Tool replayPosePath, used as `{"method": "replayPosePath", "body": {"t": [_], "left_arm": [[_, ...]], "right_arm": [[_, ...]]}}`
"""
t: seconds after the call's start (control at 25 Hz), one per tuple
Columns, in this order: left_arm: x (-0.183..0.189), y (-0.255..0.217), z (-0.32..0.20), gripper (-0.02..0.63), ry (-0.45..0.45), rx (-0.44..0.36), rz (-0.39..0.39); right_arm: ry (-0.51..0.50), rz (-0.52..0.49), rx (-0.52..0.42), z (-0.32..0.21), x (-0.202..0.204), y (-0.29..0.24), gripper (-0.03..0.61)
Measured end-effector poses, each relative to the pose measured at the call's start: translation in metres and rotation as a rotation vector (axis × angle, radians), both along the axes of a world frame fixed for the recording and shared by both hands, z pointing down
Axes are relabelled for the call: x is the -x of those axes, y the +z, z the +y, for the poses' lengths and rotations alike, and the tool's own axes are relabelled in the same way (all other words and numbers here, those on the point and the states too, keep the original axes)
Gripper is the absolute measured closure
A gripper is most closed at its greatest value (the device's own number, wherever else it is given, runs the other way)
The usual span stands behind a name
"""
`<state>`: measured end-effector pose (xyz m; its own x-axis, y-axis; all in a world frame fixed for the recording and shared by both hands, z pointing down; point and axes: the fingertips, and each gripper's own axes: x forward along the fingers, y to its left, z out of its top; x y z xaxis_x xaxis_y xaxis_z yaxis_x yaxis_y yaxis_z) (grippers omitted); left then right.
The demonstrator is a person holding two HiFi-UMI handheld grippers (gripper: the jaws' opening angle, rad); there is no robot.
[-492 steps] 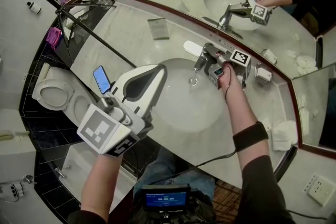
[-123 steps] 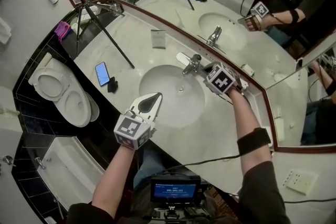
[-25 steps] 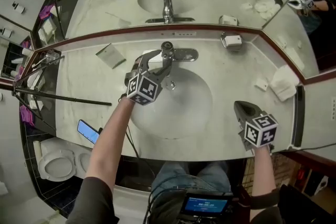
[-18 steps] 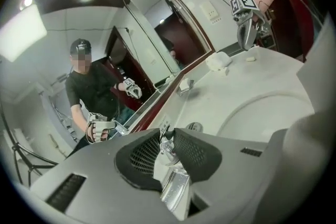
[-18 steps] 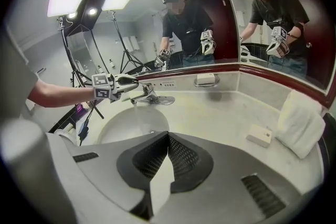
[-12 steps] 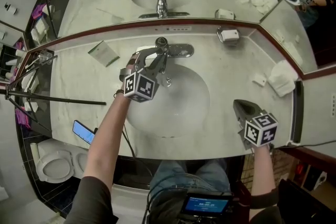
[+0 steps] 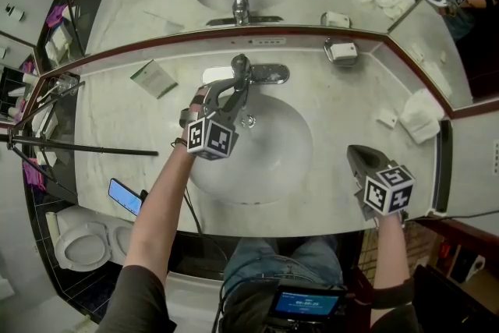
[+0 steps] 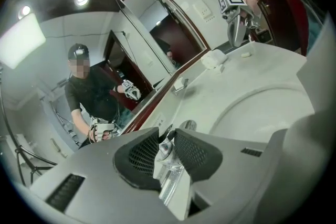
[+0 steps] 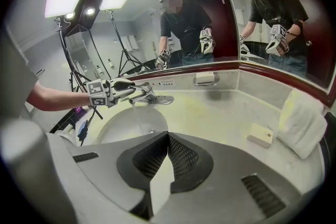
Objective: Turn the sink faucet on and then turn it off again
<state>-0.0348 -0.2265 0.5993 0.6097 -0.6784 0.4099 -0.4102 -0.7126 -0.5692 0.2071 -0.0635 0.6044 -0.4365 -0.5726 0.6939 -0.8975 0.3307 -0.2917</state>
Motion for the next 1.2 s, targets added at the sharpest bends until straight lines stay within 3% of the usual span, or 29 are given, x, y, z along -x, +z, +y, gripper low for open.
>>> {"method": "replayPosePath", "body": {"t": [0.48, 0.64, 0.96, 1.2], "left_arm": [[0.001, 0.016, 0.012, 0.514, 0.006, 0.033, -0.047], [0.002, 0.009, 0.014, 0.508, -0.028, 0.081, -0.025], [-0.001, -0.017, 0.063, 0.500, -0.079, 0.124, -0.010], [-0.004, -0.047, 0.099, 0.595, -0.158, 0.164, 0.051]], "right_arm": [[-0.004, -0.001, -0.005, -0.007, 0.003, -0.002, 0.560], [-0.011, -0.009, -0.005, -0.004, 0.001, -0.009, 0.560], [-0.034, -0.035, -0.020, 0.000, -0.008, -0.027, 0.560], [-0.077, -0.044, -0.018, 0.003, -0.015, -0.038, 0.560]]}}
